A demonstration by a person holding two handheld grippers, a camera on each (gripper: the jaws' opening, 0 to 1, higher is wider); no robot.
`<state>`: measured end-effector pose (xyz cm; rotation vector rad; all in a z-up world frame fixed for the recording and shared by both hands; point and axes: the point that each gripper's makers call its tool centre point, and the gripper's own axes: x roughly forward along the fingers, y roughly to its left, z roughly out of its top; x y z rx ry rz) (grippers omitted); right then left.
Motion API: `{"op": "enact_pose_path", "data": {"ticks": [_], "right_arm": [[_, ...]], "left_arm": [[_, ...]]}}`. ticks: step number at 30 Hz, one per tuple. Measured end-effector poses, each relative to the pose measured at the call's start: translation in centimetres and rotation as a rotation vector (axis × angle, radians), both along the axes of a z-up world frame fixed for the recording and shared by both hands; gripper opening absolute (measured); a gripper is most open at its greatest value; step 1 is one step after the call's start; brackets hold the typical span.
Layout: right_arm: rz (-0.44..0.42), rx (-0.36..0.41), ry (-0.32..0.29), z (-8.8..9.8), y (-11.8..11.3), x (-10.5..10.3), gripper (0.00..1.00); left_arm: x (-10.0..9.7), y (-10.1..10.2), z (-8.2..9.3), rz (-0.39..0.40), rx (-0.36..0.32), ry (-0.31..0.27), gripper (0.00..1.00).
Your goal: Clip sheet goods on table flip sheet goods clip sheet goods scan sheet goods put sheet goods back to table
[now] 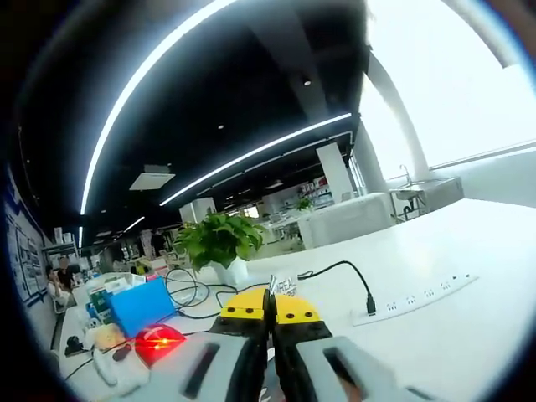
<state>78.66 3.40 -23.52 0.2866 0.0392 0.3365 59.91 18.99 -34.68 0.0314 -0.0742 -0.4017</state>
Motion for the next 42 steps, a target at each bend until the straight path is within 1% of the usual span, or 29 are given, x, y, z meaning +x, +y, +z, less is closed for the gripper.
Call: {"op": "enact_pose_path", "data": {"ticks": [2,4,9,12,18,22,25,31,35,37,39,41,42], "right_arm": [[0.004,0.002,0.001,0.0,0.4,0.3,0.00],[0.008,0.002,0.001,-0.1,1.1,0.1,0.00],[0.016,0.002,0.000,-0.1,1.4,0.2,0.00],[0.025,0.001,0.001,0.0,1.5,-0.5,0.00],[0.052,0.009,-0.002,1.2,0.9,-1.5,0.00],[0.075,-0.008,-0.014,2.2,0.5,-2.4,0.00],[0.097,-0.022,-0.026,3.2,0.1,-3.8,0.00],[0.137,-0.028,-0.046,4.8,-1.1,-5.3,0.00],[0.167,-0.040,-0.047,5.3,-1.6,-6.4,0.00],[0.185,-0.049,-0.050,5.3,-1.8,-7.4,0.00],[0.228,-0.020,-0.031,5.2,-1.8,-7.7,0.00],[0.253,-0.028,-0.026,5.0,-2.0,-8.1,0.00],[0.264,-0.030,-0.023,4.8,-2.0,-8.7,0.00]], "left_arm": [[0.0,0.0,0.0,0.000,0.000,0.000,0.40],[0.0,0.0,0.0,0.000,0.001,0.001,0.40],[0.0,0.0,0.0,-0.001,0.001,0.000,0.40],[0.0,0.0,0.0,-0.001,0.000,0.000,0.40],[-0.1,0.0,0.0,-0.004,0.002,0.000,0.40],[-0.1,0.0,0.0,-0.002,0.003,-0.001,0.40],[-0.1,0.0,0.0,-0.002,0.004,0.000,0.40],[-0.1,0.0,0.0,-0.002,0.009,0.000,0.40],[-0.1,-0.1,-0.1,-0.001,0.014,0.001,0.40],[0.0,-0.1,-0.1,0.000,0.016,0.002,0.40],[0.0,-0.1,-0.1,0.000,0.019,0.003,0.40],[0.0,-0.1,-0.1,0.001,0.021,0.003,0.40],[0.0,-0.1,-0.2,0.002,0.022,0.004,0.40]]}}
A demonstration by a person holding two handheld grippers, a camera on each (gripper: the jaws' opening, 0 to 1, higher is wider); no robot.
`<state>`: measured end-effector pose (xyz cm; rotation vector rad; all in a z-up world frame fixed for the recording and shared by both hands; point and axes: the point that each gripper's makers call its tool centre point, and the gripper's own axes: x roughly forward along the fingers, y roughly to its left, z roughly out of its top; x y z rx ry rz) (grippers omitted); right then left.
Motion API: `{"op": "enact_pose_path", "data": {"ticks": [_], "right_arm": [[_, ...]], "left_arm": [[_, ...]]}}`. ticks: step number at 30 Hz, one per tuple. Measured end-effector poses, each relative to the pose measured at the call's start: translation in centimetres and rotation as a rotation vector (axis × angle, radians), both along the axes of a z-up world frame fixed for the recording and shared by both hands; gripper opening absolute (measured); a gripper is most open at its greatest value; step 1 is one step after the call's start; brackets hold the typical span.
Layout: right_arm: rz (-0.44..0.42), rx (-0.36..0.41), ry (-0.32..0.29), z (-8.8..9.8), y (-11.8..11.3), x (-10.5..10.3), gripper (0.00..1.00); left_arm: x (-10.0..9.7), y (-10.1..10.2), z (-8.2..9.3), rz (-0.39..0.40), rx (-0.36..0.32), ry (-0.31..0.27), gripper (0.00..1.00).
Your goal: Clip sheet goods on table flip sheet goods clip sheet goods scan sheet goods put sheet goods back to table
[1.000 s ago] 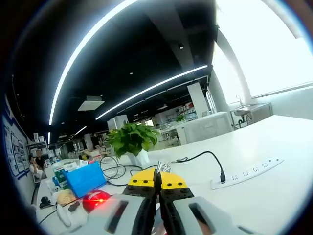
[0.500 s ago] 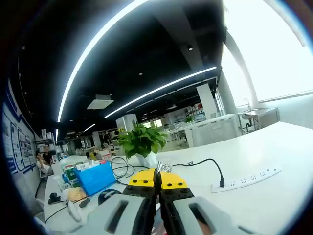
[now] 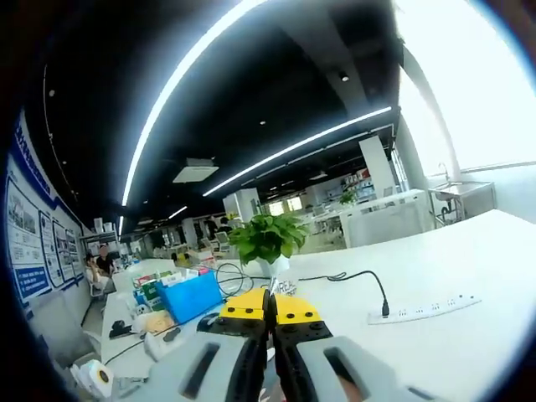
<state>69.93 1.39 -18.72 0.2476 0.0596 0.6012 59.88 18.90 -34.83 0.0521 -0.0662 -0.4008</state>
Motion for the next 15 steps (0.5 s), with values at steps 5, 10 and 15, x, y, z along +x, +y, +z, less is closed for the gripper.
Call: {"op": "enact_pose_path", "data": {"ticks": [5,10,15], "right_arm": [[0.031,-0.011,-0.001,0.0,-0.7,-0.6,0.00],[0.036,-0.024,-0.024,0.4,-2.1,-0.6,0.00],[0.091,-0.083,-0.037,-0.2,-2.6,-0.7,0.00]], "left_arm": [[0.0,0.0,-0.1,0.001,0.006,0.002,0.40],[0.1,-0.1,-0.1,0.001,0.010,0.003,0.40],[0.1,0.0,-0.1,0.002,0.011,0.003,0.40]]}}
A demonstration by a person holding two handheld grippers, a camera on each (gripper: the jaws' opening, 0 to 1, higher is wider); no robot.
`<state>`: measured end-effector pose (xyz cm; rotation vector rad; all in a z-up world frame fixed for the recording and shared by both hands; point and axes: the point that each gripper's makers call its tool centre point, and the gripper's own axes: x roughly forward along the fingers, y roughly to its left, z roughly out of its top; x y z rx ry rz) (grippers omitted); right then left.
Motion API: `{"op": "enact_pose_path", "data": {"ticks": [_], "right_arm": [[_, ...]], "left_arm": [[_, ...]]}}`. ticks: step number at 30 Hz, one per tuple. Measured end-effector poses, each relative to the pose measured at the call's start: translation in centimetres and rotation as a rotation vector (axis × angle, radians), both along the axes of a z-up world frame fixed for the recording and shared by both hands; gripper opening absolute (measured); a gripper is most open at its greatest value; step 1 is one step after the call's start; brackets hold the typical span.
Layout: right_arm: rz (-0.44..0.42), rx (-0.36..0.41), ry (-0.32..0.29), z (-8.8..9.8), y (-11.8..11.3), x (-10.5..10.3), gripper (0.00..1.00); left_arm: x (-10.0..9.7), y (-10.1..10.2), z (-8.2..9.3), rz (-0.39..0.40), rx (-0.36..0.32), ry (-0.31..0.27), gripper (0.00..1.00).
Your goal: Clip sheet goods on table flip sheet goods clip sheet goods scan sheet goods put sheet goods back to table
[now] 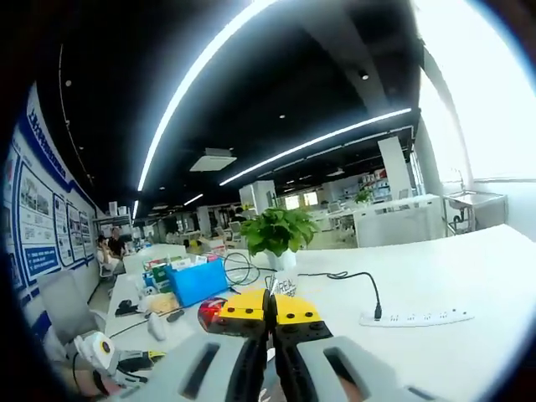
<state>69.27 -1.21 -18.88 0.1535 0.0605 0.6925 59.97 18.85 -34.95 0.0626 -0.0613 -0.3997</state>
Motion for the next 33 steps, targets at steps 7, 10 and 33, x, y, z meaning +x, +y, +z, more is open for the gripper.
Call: {"op": "enact_pose_path", "data": {"ticks": [7,10,33], "right_arm": [[0.015,-0.005,-0.009,-0.2,-1.3,0.0,0.00],[0.015,-0.024,-0.016,-0.3,-1.9,0.0,0.00],[0.141,-0.225,-0.095,-4.0,-1.7,-0.2,0.00]], "left_arm": [[0.1,0.0,0.0,0.001,-0.001,0.002,0.40],[0.1,0.1,0.0,0.002,-0.006,0.002,0.40],[0.0,-0.2,-0.1,-0.003,0.006,0.005,0.39]]}}
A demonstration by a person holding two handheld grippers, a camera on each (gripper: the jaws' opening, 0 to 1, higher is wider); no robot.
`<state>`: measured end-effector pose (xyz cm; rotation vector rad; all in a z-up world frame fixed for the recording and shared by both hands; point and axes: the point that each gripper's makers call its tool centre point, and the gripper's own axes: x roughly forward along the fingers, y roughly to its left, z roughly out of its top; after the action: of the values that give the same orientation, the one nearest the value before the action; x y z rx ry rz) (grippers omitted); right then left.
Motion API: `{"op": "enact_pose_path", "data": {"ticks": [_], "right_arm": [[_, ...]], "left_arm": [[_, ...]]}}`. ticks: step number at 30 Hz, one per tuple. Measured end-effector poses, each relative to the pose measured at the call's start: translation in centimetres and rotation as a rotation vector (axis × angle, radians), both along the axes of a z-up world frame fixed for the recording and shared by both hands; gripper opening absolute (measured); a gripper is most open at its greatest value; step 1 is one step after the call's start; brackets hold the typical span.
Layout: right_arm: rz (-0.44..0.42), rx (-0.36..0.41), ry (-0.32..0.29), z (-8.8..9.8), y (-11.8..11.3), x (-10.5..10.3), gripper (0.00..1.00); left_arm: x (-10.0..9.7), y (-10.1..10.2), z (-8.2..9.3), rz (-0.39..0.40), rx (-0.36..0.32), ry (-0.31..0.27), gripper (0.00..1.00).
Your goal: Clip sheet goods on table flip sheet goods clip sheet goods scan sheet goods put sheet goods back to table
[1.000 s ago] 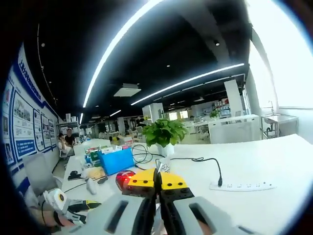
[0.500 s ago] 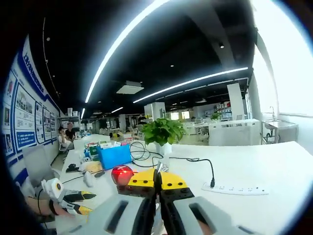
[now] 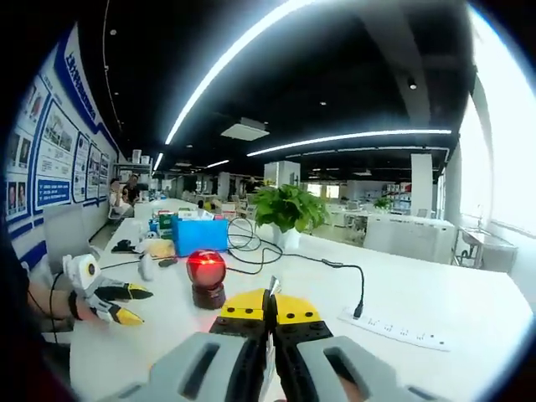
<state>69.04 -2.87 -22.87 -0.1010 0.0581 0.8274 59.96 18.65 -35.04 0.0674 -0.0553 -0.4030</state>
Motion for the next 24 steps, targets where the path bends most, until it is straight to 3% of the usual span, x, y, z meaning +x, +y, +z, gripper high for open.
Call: {"op": "enact_pose_path", "data": {"ticks": [1,8,24], "right_arm": [[0.053,0.048,0.018,0.2,0.6,-0.6,0.00],[0.077,0.074,0.068,-0.8,0.3,-0.4,0.00],[0.013,0.065,0.097,-2.7,-0.7,2.5,0.00]], "left_arm": [[0.0,0.0,0.0,-0.001,0.002,0.000,0.39],[0.0,0.0,0.0,-0.002,0.004,0.000,0.39],[0.0,-0.1,-0.1,-0.004,0.012,0.002,0.39]]}}
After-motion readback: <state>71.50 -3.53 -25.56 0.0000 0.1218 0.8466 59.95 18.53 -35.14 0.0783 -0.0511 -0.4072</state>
